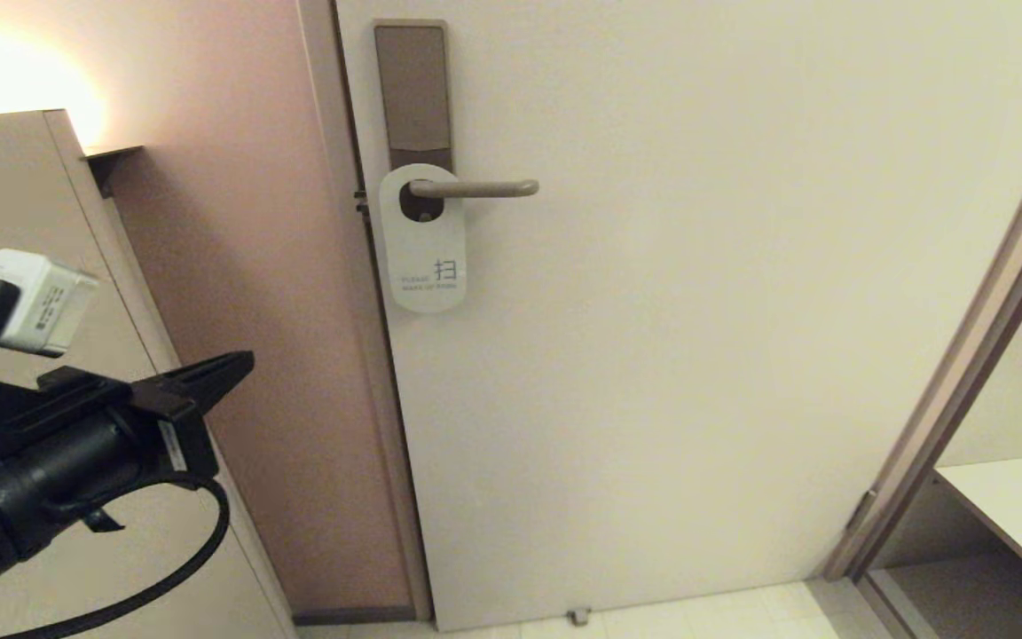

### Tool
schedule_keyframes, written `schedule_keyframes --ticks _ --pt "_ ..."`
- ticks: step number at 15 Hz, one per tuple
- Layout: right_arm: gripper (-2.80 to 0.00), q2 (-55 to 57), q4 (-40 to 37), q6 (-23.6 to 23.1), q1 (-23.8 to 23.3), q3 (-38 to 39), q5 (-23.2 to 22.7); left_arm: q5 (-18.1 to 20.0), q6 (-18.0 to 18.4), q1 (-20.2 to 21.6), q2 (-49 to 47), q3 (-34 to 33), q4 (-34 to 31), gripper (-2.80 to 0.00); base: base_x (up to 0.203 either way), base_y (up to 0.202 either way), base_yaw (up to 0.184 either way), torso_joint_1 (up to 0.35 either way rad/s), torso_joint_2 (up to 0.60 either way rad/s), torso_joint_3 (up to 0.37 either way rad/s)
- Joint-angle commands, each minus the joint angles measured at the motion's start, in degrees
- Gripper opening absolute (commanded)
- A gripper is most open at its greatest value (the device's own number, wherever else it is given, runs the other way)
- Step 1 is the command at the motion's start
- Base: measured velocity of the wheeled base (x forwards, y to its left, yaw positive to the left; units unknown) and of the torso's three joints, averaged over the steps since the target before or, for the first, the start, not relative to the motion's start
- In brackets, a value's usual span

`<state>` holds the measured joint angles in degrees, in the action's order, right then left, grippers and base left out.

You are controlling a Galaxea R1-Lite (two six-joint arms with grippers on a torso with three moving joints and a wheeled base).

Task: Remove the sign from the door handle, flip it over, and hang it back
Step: Take down the sign

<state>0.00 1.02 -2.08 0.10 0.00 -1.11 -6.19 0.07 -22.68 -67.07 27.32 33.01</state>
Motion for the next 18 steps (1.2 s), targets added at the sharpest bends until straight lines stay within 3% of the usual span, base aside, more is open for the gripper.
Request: schedule_keyframes --ticks 1,7,11,12,14,18 --pt "-2.8 0.0 0.03 -0.02 -0.01 0.0 -0.03 -0.05 0.08 1.49 4.04 -2.09 0.16 -2.8 0.0 0.0 0.0 0.0 0.0 0.0" --pt "-2.8 0.0 0.03 -0.02 -0.01 0.0 -0.03 -0.06 2.07 5.63 14.91 -9.67 -0.65 -2.8 0.0 0.0 0.0 0.0 0.0 0.0" --pt "-2.8 0.0 0.03 -0.02 -0.01 0.0 -0.03 -0.41 3.3 6.1 24.11 -12.24 -6.24 -2.8 0.0 0.0 0.0 0.0 0.0 0.0" --pt "-2.8 0.0 0.03 -0.02 -0.01 0.0 -0.03 -1.8 3.33 5.56 26.23 -12.46 -8.35 -2.8 0.0 0.0 0.0 0.0 0.0 0.0" --pt "-2.8 0.0 0.03 -0.02 -0.01 0.0 -0.03 -8.18 3.29 3.89 27.38 -13.2 -9.85 -2.8 0.0 0.0 0.0 0.0 0.0 0.0" --pt "-2.8 0.0 0.03 -0.02 -0.01 0.0 -0.03 -8.23 3.47 4.7 31.93 -17.21 -9.72 -2.8 0.0 0.0 0.0 0.0 0.0 0.0"
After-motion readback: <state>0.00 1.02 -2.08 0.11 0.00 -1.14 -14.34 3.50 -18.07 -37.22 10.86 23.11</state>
